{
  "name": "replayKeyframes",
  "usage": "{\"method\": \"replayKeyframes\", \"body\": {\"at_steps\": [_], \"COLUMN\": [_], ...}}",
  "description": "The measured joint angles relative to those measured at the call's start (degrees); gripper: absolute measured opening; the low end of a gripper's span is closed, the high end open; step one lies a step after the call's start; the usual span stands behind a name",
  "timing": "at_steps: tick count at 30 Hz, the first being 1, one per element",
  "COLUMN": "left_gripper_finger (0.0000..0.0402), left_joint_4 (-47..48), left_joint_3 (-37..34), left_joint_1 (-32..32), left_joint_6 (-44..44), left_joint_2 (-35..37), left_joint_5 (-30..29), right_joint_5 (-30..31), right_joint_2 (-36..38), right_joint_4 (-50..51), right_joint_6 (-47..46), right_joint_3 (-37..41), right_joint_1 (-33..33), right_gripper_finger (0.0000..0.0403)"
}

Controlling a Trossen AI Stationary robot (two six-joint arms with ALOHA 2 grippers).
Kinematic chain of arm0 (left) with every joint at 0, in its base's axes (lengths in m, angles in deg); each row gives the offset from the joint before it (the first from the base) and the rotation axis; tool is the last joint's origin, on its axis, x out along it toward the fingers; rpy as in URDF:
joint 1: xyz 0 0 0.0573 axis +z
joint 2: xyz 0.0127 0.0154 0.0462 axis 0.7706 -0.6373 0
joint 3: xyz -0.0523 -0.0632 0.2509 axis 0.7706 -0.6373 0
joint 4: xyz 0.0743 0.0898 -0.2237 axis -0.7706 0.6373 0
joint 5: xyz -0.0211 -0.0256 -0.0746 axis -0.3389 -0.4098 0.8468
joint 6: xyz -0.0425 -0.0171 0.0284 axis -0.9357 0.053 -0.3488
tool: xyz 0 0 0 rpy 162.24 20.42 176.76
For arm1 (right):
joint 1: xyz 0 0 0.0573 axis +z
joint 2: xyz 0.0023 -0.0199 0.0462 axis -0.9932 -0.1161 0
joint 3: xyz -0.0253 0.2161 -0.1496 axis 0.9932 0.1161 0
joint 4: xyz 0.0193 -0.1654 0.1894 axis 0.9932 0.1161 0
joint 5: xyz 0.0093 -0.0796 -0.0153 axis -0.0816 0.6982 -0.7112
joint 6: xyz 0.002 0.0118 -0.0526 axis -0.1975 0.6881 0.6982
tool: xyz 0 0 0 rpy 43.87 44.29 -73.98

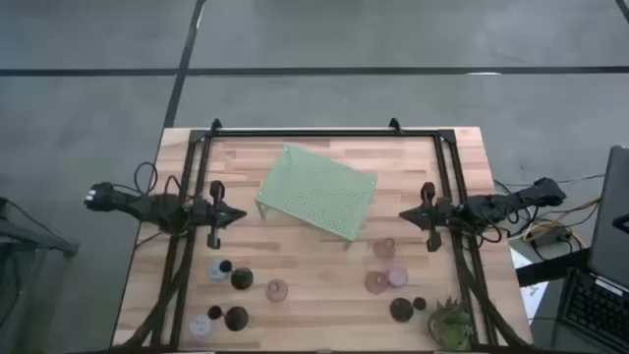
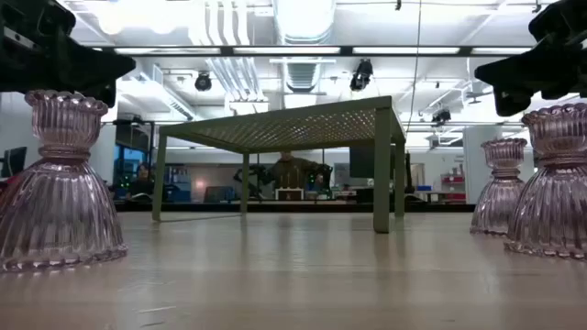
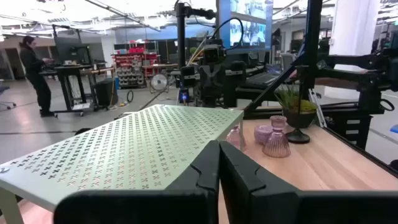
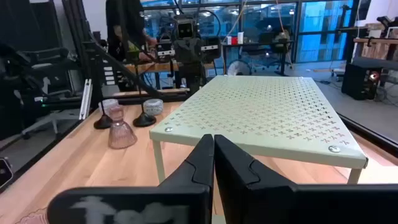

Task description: Pick & Place candle stick holders

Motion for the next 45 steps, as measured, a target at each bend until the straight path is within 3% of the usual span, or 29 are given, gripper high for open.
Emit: {"method": "replayKeyframes", "body": {"at_steps": [27, 33, 37, 39, 45], "left_gripper_finger": [0.0012, 0.0012, 0.0012, 0.0012, 0.0012], "left_joint_4": [0.0, 0.01, 0.02, 0.01, 0.0], "left_joint_3": [0.0, 0.0, 0.0, 0.0, 0.0], "left_joint_1": [-0.07, -0.04, -0.04, -0.04, -0.04], "left_joint_6": [0.01, 0.0, 0.0, 0.02, 0.0], "left_joint_2": [-0.01, -0.01, -0.02, -0.01, -0.02], "left_joint_5": [0.0, 0.0, 0.0, 0.0, 0.0], "right_joint_5": [0.02, 3.97, 6.01, 6.58, 6.78], "right_joint_2": [-0.02, -0.02, -0.02, -0.02, -0.02], "right_joint_4": [-0.02, -0.29, -1.79, -3.91, -10.46], "right_joint_6": [0.25, 21.67, 26.53, 24.24, 3.16], "right_joint_3": [0.0, 0.0, 0.0, 0.0, 0.0], "right_joint_1": [0.0, -0.02, 0.0, -0.02, -0.02], "right_gripper_finger": [0.0008, 0.0008, 0.0008, 0.0008, 0.0008]}}
